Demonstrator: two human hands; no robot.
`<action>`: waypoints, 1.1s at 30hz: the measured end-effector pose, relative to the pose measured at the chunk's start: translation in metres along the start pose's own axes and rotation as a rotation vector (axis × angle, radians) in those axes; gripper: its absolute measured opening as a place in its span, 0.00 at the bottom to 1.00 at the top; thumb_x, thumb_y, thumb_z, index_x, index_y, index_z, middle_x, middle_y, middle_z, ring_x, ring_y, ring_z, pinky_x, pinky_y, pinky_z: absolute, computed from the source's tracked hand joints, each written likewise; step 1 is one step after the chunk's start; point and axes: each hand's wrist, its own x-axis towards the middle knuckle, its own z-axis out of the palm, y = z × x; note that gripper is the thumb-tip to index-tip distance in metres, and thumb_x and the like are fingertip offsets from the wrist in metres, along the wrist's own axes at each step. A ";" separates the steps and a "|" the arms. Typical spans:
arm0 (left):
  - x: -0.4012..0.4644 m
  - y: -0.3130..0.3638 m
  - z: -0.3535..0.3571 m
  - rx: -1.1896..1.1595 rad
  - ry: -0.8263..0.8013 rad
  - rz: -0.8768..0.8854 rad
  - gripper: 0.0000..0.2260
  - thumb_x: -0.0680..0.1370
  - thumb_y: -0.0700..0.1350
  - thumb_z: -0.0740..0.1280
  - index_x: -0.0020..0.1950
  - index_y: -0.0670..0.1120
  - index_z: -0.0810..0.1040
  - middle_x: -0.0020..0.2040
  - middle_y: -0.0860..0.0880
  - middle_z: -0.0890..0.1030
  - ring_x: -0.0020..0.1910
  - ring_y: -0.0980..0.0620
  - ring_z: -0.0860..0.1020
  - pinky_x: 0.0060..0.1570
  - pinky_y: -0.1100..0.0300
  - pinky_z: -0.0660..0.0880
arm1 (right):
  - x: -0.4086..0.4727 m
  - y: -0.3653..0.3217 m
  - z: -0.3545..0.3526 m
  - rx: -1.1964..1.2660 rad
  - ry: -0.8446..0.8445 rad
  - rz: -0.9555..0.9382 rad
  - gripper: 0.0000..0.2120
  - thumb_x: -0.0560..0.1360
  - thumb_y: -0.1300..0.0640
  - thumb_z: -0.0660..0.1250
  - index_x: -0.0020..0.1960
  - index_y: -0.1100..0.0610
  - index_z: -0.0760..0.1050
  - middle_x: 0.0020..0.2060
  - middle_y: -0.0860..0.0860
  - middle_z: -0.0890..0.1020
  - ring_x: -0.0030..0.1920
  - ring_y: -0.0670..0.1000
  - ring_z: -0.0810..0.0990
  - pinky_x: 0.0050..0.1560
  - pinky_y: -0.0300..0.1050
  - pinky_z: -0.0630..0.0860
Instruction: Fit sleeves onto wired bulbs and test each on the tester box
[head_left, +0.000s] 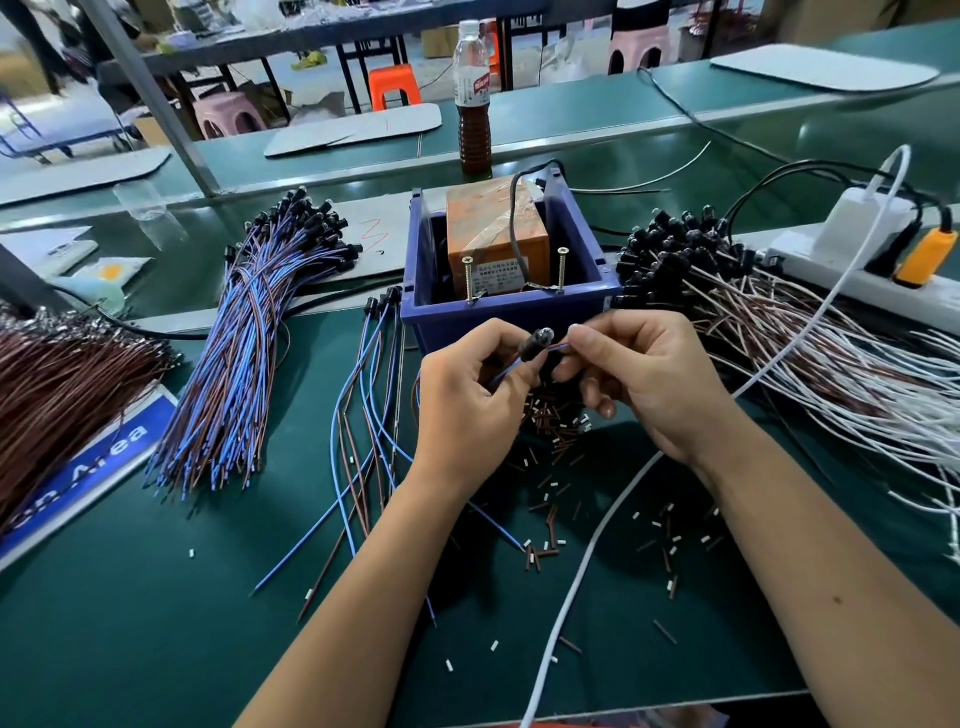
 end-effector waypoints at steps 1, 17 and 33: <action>0.000 0.000 0.000 -0.002 0.002 -0.001 0.09 0.80 0.39 0.72 0.44 0.52 0.79 0.35 0.52 0.80 0.35 0.46 0.78 0.35 0.47 0.75 | 0.000 0.000 0.000 0.004 0.001 -0.008 0.09 0.75 0.50 0.74 0.44 0.56 0.85 0.38 0.61 0.86 0.27 0.51 0.78 0.25 0.39 0.72; 0.002 -0.003 -0.006 -0.075 0.060 -0.080 0.06 0.79 0.41 0.72 0.42 0.42 0.80 0.33 0.50 0.80 0.33 0.55 0.77 0.36 0.59 0.74 | -0.003 0.001 0.005 -0.033 -0.063 -0.072 0.08 0.76 0.55 0.75 0.51 0.59 0.85 0.38 0.60 0.85 0.29 0.51 0.78 0.25 0.39 0.73; -0.001 0.002 -0.002 -0.119 0.033 -0.065 0.06 0.79 0.38 0.73 0.42 0.42 0.81 0.35 0.50 0.81 0.35 0.50 0.80 0.38 0.53 0.78 | -0.004 0.005 0.017 0.013 0.037 -0.155 0.05 0.76 0.55 0.75 0.47 0.58 0.85 0.36 0.60 0.85 0.27 0.50 0.76 0.22 0.38 0.70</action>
